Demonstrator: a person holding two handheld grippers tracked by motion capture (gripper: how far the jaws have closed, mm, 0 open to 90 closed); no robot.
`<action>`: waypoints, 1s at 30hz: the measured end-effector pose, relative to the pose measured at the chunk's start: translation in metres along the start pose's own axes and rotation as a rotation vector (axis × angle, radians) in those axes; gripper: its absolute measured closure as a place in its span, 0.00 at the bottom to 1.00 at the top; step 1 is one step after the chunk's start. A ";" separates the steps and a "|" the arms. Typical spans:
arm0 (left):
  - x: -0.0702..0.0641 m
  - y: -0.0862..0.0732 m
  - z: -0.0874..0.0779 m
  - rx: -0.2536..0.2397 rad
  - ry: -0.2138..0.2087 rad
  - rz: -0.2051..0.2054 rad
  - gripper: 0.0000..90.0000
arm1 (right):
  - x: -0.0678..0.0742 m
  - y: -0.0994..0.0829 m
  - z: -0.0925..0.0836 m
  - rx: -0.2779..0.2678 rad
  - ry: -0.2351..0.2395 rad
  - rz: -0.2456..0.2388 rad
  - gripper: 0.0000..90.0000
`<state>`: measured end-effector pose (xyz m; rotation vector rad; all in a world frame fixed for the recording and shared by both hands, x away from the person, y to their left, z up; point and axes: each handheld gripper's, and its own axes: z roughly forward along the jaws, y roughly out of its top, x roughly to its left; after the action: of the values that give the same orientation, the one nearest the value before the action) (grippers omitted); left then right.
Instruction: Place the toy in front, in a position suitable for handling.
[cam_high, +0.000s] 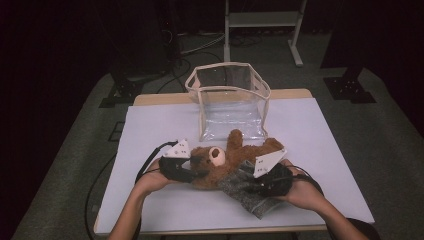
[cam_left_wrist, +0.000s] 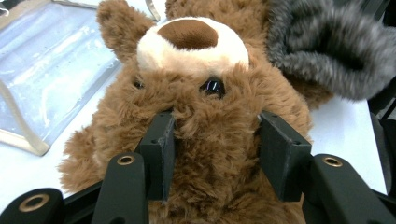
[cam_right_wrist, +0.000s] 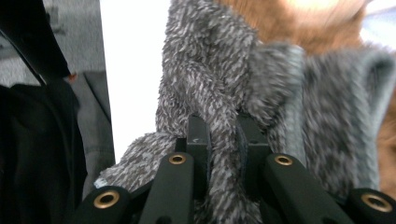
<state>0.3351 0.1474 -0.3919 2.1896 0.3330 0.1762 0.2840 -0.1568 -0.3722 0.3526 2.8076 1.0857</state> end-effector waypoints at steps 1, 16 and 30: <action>0.000 0.001 0.000 0.006 -0.003 0.006 0.55 | 0.000 0.004 -0.002 -0.012 -0.004 0.000 0.87; -0.011 0.000 0.003 0.002 -0.051 0.032 0.56 | -0.013 0.018 0.008 -0.029 -0.071 -0.006 0.86; -0.019 0.002 0.010 0.005 -0.065 0.055 0.55 | -0.023 0.035 0.013 -0.070 -0.075 -0.004 0.86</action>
<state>0.3199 0.1330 -0.3957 2.2053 0.2367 0.1342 0.3149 -0.1292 -0.3582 0.3729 2.6968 1.1419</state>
